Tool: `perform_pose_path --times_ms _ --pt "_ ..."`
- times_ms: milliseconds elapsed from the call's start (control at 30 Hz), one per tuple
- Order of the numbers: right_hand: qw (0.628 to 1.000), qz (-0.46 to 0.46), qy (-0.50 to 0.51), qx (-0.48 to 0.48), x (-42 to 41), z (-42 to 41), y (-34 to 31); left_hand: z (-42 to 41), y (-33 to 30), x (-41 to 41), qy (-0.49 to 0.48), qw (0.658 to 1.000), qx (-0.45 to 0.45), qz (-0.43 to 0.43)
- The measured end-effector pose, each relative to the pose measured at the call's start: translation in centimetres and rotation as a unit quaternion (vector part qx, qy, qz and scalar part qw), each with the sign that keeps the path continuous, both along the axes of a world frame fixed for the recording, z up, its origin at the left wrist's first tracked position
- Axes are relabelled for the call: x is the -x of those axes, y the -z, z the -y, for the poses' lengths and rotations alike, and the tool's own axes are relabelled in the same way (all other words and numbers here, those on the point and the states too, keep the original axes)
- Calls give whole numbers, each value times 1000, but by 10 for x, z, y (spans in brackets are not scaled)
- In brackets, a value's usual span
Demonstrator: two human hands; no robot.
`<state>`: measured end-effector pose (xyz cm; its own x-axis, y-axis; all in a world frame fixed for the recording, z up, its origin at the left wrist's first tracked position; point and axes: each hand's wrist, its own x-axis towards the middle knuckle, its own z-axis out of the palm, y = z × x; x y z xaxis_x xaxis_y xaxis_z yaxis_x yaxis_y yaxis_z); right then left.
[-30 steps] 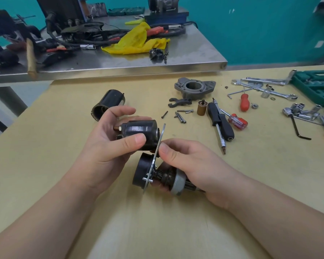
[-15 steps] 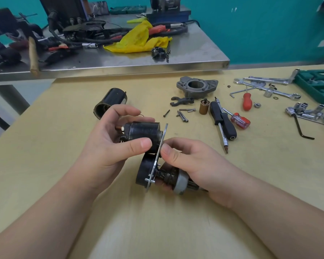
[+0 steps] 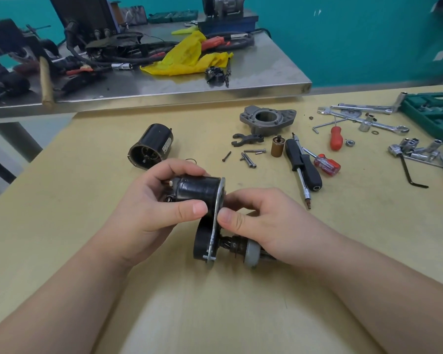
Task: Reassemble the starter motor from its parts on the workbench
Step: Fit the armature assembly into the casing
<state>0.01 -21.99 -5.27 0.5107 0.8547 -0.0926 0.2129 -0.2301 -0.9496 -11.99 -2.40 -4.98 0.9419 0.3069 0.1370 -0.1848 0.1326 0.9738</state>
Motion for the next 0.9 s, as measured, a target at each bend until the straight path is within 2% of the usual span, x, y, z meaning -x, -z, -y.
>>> perform_pose_path --times_ms 233,433,567,800,900 --pt "999 42 -31 3 -17 8 -7 2 -3 1 -19 995 -98 6" --pt "996 82 -20 29 -22 9 -9 6 -6 1 -41 973 -224 24" --pt "995 85 -34 45 -22 8 -6 8 -7 -1 -43 952 -304 25" --pt "998 50 -20 31 -10 2 1 21 3 -8 -157 907 -390 31" --pt "999 34 -4 27 -6 1 1 25 1 -14 -162 887 -433 14"
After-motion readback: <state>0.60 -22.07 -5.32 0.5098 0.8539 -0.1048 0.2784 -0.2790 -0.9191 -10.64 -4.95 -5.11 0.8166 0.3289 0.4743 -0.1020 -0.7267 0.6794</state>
